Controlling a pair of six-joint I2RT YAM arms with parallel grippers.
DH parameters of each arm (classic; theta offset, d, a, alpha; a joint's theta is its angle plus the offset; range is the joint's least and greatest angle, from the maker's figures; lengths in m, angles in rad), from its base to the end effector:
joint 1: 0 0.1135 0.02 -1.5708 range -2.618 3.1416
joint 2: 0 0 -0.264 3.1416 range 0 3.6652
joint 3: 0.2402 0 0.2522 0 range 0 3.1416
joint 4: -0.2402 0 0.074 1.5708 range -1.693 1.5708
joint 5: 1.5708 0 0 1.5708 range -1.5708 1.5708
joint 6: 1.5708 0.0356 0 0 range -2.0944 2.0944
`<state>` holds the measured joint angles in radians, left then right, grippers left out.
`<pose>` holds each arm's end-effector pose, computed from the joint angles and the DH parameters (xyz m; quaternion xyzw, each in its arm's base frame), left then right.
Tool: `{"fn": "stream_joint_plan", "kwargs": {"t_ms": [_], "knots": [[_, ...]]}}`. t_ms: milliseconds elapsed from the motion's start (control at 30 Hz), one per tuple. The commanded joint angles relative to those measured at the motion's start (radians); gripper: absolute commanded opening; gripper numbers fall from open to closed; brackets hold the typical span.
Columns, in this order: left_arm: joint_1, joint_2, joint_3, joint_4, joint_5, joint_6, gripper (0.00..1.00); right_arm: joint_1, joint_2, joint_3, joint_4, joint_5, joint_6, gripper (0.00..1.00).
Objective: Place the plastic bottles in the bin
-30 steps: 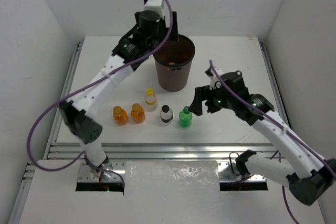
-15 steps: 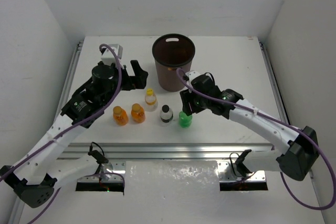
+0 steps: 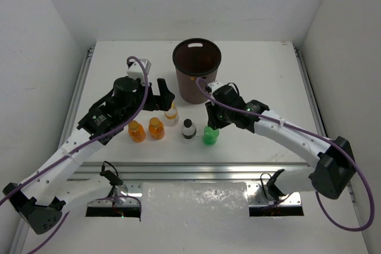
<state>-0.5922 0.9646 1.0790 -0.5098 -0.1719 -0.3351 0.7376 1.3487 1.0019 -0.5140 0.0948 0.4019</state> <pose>0.1749 -0.1104 0.3760 0.0591 0.8284 -0.1831 0.5260 0.2124 0.1885 0.2612 -0.1402 0.9262 0.1499 0.3163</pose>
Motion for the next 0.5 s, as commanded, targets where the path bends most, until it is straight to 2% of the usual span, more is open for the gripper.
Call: {"fn": "stream_joint_plan", "kwargs": {"t_ms": [0,100,167,233,267,300,333,367,433,467], "knots": [[0.000,-0.003,0.009,0.069,0.086,0.011,1.00,0.008,-0.071,0.006,-0.024,0.006,0.021,0.18],[-0.004,0.017,0.009,0.114,0.190,0.031,1.00,0.003,-0.152,0.033,-0.058,0.002,0.023,0.18],[-0.032,0.029,0.003,0.143,0.198,0.053,0.99,-0.026,-0.190,0.067,-0.104,-0.023,0.018,0.14],[-0.058,0.052,-0.001,0.200,0.236,0.079,1.00,-0.099,-0.200,0.131,-0.139,-0.154,0.003,0.07],[-0.073,0.062,0.004,0.223,0.309,0.114,1.00,-0.136,-0.203,0.173,-0.170,-0.212,-0.001,0.07],[-0.098,0.071,0.006,0.262,0.305,0.142,1.00,-0.171,-0.203,0.191,-0.184,-0.265,-0.005,0.07],[-0.136,0.085,0.007,0.278,0.267,0.172,1.00,-0.208,-0.203,0.208,-0.195,-0.385,-0.020,0.07],[-0.212,0.092,0.015,0.289,0.193,0.245,1.00,-0.268,-0.198,0.246,-0.230,-0.453,-0.032,0.07],[-0.251,0.121,0.022,0.310,0.242,0.310,1.00,-0.302,-0.172,0.289,-0.280,-0.617,-0.084,0.07],[-0.254,0.131,0.036,0.318,0.288,0.344,1.00,-0.303,-0.172,0.309,-0.303,-0.638,-0.087,0.07]]}}
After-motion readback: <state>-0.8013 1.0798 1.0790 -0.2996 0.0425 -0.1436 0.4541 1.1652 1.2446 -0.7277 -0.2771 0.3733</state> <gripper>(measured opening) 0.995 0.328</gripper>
